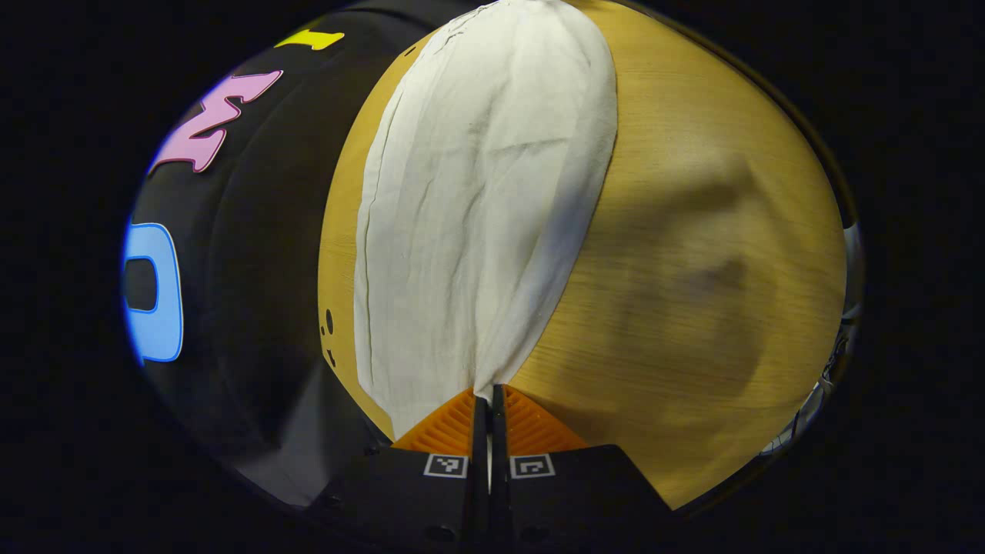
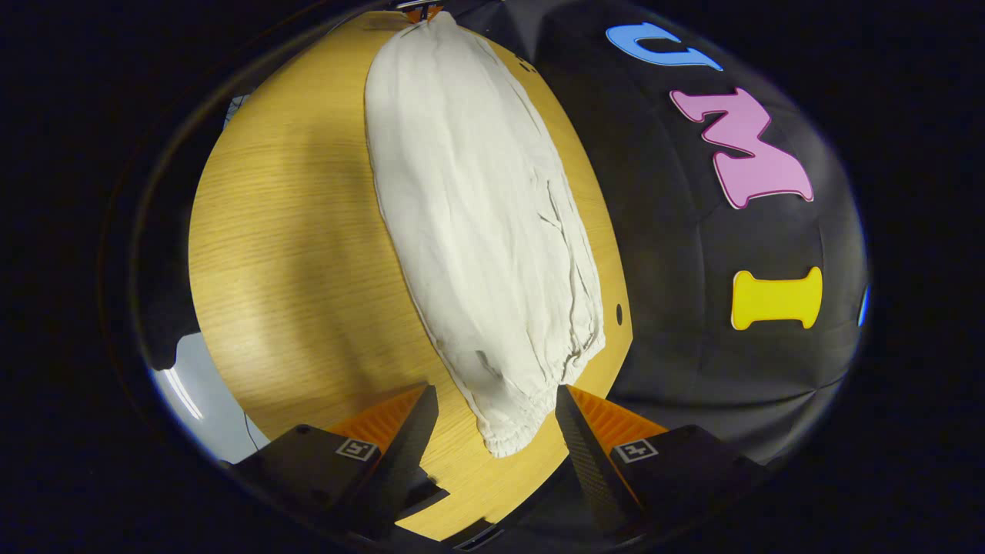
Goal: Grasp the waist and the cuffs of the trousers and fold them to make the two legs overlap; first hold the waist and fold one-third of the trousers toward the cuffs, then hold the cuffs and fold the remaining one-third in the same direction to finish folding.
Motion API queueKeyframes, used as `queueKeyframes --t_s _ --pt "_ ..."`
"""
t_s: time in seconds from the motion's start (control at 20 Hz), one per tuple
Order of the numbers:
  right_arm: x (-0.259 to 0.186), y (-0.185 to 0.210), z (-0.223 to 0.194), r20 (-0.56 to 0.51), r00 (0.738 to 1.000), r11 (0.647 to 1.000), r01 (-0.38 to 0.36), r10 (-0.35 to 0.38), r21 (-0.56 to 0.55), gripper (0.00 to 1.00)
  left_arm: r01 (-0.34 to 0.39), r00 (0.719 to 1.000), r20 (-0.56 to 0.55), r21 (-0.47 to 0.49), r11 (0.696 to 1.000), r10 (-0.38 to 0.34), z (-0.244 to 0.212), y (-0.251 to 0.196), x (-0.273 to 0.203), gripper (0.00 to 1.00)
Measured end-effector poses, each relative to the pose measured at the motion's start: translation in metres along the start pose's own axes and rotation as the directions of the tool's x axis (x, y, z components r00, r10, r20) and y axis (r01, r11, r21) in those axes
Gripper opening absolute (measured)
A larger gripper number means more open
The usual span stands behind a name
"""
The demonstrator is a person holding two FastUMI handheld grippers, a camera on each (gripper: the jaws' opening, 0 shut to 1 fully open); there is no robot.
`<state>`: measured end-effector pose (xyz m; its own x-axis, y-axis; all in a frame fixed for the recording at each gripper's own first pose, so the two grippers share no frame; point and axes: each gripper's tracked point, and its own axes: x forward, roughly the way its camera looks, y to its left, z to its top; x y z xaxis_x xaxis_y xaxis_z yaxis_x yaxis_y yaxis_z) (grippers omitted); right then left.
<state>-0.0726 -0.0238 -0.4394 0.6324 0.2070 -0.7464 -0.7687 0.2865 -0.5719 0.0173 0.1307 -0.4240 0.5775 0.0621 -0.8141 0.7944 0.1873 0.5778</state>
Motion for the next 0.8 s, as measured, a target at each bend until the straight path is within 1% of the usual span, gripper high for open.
queueKeyframes --t_s 0.1,0.2,0.25,0.3,0.35,0.4,0.45,0.5,0.55,0.65,0.7,0.75,0.8 --pt "0.01 -0.008 0.005 0.022 1.0 0.999 0.01 -0.01 -0.032 0.93 0.005 1.0 -0.006 -0.001 1.0 -0.005 0.0 0.0 -0.001 0.06" --pt "0.024 -0.012 0.009 0.032 0.999 0.999 0.005 -0.004 -0.054 0.92 0.003 1.0 -0.008 0.004 1.0 -0.003 0.001 0.0 -0.001 0.06" --pt "0.029 -0.016 0.011 0.034 0.999 0.997 0.009 -0.006 -0.073 0.96 0.0 1.0 -0.008 0.009 1.0 0.0 0.001 0.0 -0.001 0.06" --pt "0.034 -0.015 0.013 0.032 0.999 0.997 -0.007 0.01 -0.083 0.89 -0.004 1.0 -0.01 0.016 1.0 0.005 0.001 0.0 0.0 0.06" --pt "0.039 -0.012 0.012 0.025 0.999 0.996 -0.021 0.024 -0.083 0.78 -0.01 1.0 -0.013 0.028 1.0 0.011 0.001 0.0 0.0 0.06" --pt "0.041 -0.005 0.013 0.019 0.997 0.996 -0.067 0.068 -0.065 0.71 -0.017 1.0 -0.018 0.041 0.999 0.018 0.0 0.0 0.0 0.06" --pt "0.042 0.006 0.011 -0.003 0.993 0.993 -0.118 0.118 -0.027 0.5 -0.024 0.999 -0.028 0.047 0.999 0.025 0.0 0.0 0.0 0.06" --pt "0.035 0.006 0.01 -0.015 0.993 0.993 -0.114 0.114 -0.016 0.29 -0.029 0.999 -0.034 0.04 0.999 0.03 0.0 0.0 -0.001 0.06" --pt "0.038 0.004 0.008 -0.023 0.993 0.993 -0.117 0.117 -0.007 0.08 -0.034 0.999 -0.036 0.015 0.999 0.034 0.0 0.0 0.0 0.06" --pt "0.039 0.005 0.008 -0.033 0.991 0.991 -0.13 0.131 0.032 0.07 -0.043 0.999 -0.033 -0.05 0.998 0.041 0.001 0.0 0.0 0.06" --pt "0.037 0.005 0.01 -0.031 0.989 0.988 -0.146 0.147 0.051 0.07 -0.038 0.999 -0.034 -0.066 0.997 0.036 0.001 0.0 -0.001 0.06" --pt "0.036 0.0 0.011 -0.027 0.989 0.988 -0.14 0.142 0.065 0.07 -0.027 0.999 -0.037 -0.092 0.995 0.024 0.001 -0.002 -0.002 0.06" --pt "0.029 -0.01 0.015 -0.011 0.993 0.991 -0.115 0.116 0.074 0.05 -0.011 0.999 -0.035 -0.135 0.991 0.007 0.003 -0.003 -0.003 0.06"
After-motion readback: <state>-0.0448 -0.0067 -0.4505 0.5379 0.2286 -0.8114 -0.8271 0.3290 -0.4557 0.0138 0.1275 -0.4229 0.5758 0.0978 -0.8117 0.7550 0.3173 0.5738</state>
